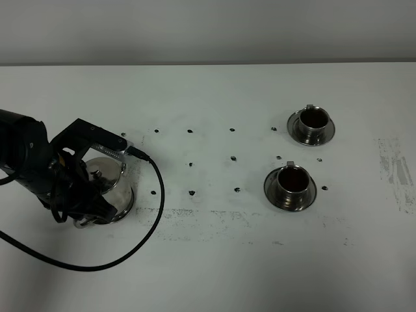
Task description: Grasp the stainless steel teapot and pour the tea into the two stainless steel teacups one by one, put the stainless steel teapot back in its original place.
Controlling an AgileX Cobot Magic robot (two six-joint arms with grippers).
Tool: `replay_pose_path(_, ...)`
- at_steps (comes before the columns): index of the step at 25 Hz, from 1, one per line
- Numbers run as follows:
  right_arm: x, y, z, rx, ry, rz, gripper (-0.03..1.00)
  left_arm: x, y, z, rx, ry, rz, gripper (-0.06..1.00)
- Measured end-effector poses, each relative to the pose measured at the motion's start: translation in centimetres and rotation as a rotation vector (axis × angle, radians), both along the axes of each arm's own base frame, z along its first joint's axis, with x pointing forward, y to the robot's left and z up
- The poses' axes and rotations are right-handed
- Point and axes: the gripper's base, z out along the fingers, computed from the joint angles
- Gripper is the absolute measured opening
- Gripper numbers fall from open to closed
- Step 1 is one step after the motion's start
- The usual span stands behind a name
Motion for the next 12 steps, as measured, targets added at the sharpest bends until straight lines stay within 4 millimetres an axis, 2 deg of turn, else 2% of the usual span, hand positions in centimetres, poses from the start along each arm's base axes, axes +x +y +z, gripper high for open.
replay_pose_path(12,0.00,0.00,0.00,0.000,0.000,0.000,0.39,-0.06,0.02,-0.02,0.002,0.007,0.001,0.34)
